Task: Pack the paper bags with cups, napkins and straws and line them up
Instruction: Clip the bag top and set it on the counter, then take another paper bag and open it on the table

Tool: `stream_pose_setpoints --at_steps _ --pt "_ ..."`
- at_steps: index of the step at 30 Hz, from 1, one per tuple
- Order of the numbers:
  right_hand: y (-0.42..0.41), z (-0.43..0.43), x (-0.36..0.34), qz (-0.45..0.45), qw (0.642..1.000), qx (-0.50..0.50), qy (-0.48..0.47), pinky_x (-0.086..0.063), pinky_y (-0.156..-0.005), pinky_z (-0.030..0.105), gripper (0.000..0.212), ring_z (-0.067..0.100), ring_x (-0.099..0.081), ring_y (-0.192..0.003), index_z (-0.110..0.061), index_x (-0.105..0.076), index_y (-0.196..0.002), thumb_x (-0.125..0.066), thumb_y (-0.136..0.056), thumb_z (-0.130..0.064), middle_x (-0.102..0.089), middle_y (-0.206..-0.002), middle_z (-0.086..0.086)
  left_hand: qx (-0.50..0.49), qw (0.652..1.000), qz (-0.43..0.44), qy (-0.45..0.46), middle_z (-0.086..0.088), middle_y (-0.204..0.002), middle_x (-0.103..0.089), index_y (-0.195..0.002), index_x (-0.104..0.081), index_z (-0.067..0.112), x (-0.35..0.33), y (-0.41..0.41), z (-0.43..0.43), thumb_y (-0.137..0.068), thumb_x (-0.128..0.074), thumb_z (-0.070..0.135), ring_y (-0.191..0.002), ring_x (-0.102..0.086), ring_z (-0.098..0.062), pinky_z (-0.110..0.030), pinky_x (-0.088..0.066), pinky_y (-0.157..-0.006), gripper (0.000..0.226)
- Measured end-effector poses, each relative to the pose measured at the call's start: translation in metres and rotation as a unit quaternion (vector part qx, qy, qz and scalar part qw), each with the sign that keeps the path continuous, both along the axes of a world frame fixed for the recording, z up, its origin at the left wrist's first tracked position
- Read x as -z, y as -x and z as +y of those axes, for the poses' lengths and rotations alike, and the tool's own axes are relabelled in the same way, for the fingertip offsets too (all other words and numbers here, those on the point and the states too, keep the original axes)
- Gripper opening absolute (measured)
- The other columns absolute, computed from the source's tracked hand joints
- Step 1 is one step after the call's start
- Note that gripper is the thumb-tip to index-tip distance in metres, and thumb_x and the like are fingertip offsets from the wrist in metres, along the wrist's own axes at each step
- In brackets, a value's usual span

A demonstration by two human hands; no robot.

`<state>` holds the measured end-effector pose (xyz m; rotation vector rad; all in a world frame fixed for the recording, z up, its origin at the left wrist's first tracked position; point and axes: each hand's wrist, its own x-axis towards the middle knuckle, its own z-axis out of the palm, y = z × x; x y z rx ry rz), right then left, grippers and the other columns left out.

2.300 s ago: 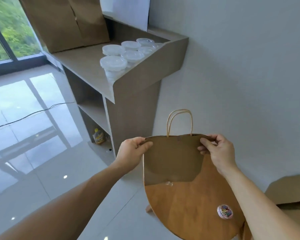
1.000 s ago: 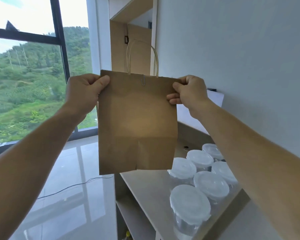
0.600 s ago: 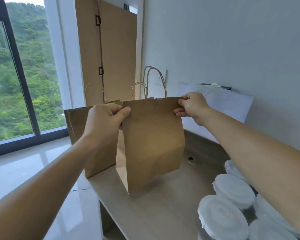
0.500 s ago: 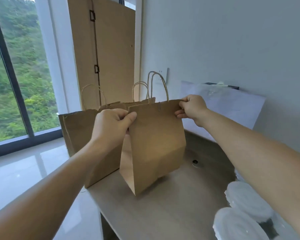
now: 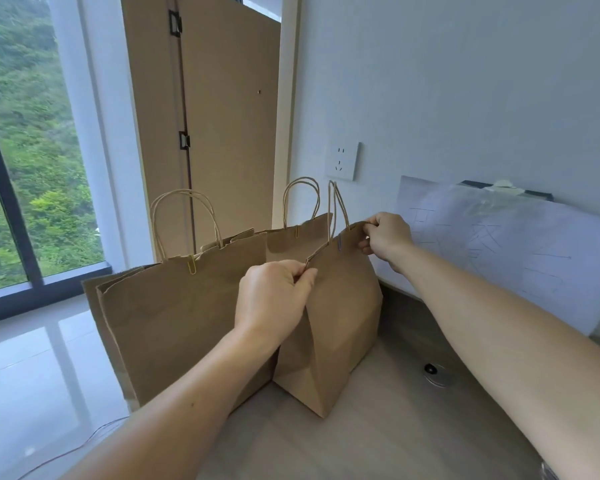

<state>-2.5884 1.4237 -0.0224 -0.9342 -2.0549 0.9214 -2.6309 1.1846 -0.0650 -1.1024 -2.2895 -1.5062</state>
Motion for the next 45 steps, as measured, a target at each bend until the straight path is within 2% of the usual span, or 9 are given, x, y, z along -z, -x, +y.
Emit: stream_pose_setpoints --at_steps 10,13,16,18,20,24,28,35,45 --pt "-0.011 0.01 0.009 0.01 1.0 0.021 0.001 -0.059 -0.085 0.041 0.02 0.02 -0.072 -0.082 -0.017 -0.065 -0.095 -0.047 -0.101 -0.013 -0.071 -0.103 0.006 0.006 1.0 -0.004 -0.012 0.012 -0.041 -0.048 -0.073 -0.071 0.019 0.014 0.003 0.021 -0.093 -0.064 0.034 -0.045 -0.043 -0.008 -0.027 -0.043 -0.056 0.026" --pt "-0.02 0.002 0.009 -0.003 1.0 0.017 -0.005 -0.053 -0.096 0.045 0.026 0.027 -0.067 -0.105 -0.014 -0.06 -0.123 -0.047 -0.101 -0.019 -0.064 -0.124 0.006 0.01 1.0 -0.017 -0.006 0.016 -0.042 -0.051 -0.075 -0.07 0.022 0.015 0.004 0.022 -0.093 -0.063 0.034 -0.046 -0.047 -0.006 -0.03 -0.051 -0.062 0.023" --pt "-0.039 -0.014 0.006 -0.025 1.0 0.0 0.0 -0.047 -0.104 0.045 0.046 0.029 -0.058 -0.121 -0.011 -0.045 -0.142 -0.05 -0.1 -0.027 -0.052 -0.141 0.007 -0.017 0.999 0.021 0.022 0.012 -0.083 -0.069 -0.104 -0.067 0.026 0.008 -0.005 0.018 -0.09 -0.062 0.038 -0.081 -0.064 -0.015 -0.033 -0.051 -0.071 0.019" --pt "-0.06 -0.026 0.001 -0.057 0.998 -0.021 -0.011 -0.045 -0.106 0.045 0.052 0.026 -0.054 -0.126 -0.011 -0.04 -0.146 -0.051 -0.1 -0.032 -0.049 -0.144 0.007 -0.062 0.99 0.113 0.064 0.004 -0.126 -0.055 -0.137 -0.046 0.029 0.004 -0.013 0.019 -0.086 -0.064 0.041 -0.112 -0.052 -0.022 -0.035 -0.043 -0.084 0.055" --pt "-0.089 -0.038 -0.004 -0.111 0.992 -0.043 -0.037 -0.041 -0.11 0.044 0.056 0.025 -0.047 -0.132 -0.011 -0.037 -0.148 -0.051 -0.1 -0.035 -0.044 -0.149 0.007 -0.084 0.972 0.205 0.074 -0.001 -0.14 -0.036 -0.143 -0.033 0.028 -0.005 -0.031 0.018 -0.081 -0.066 0.042 -0.125 -0.033 -0.027 -0.043 -0.033 -0.1 0.071" --pt "-0.169 -0.063 -0.015 -0.246 0.962 -0.082 -0.083 -0.03 -0.115 0.038 0.064 0.023 -0.034 -0.143 -0.013 -0.031 -0.151 -0.053 -0.099 -0.042 -0.033 -0.157 0.004 -0.04 0.946 0.257 0.192 -0.003 -0.153 -0.026 -0.139 -0.042 0.023 -0.017 -0.086 0.025 -0.081 -0.06 0.048 -0.143 -0.012 -0.028 -0.048 -0.018 -0.113 0.066" --pt "-0.276 -0.086 -0.026 -0.338 0.93 -0.062 -0.135 -0.029 -0.114 0.036 0.062 0.023 -0.034 -0.142 -0.015 -0.033 -0.151 -0.05 -0.099 -0.046 -0.032 -0.158 0.004 0.055 0.935 0.229 0.265 -0.007 -0.15 -0.037 -0.139 -0.047 0.02 -0.027 -0.164 0.031 -0.085 -0.056 0.049 -0.14 -0.023 -0.031 -0.047 -0.028 -0.109 0.062" --pt "-0.504 -0.133 -0.03 -0.361 0.919 0.044 -0.149 -0.036 -0.104 0.031 0.062 0.026 -0.045 -0.134 -0.014 -0.041 -0.146 -0.057 -0.096 -0.046 -0.043 -0.15 0.008 0.179 0.901 0.252 0.304 -0.009 -0.149 -0.038 -0.144 -0.042 0.019 -0.05 -0.348 0.041 -0.085 -0.06 0.049 -0.137 -0.03 -0.033 -0.05 -0.036 -0.103 0.069" --pt "-0.773 -0.176 0.011 -0.333 0.922 0.194 -0.04 -0.034 -0.095 0.029 0.056 0.024 -0.044 -0.131 -0.02 -0.043 -0.145 -0.053 -0.097 -0.047 -0.04 -0.148 0.004 0.336 0.829 0.308 0.323 -0.008 -0.147 -0.039 -0.147 -0.038 0.023 -0.048 -0.59 0.068 -0.083 -0.062 0.049 -0.135 -0.033 -0.032 -0.046 -0.041 -0.097 0.073"
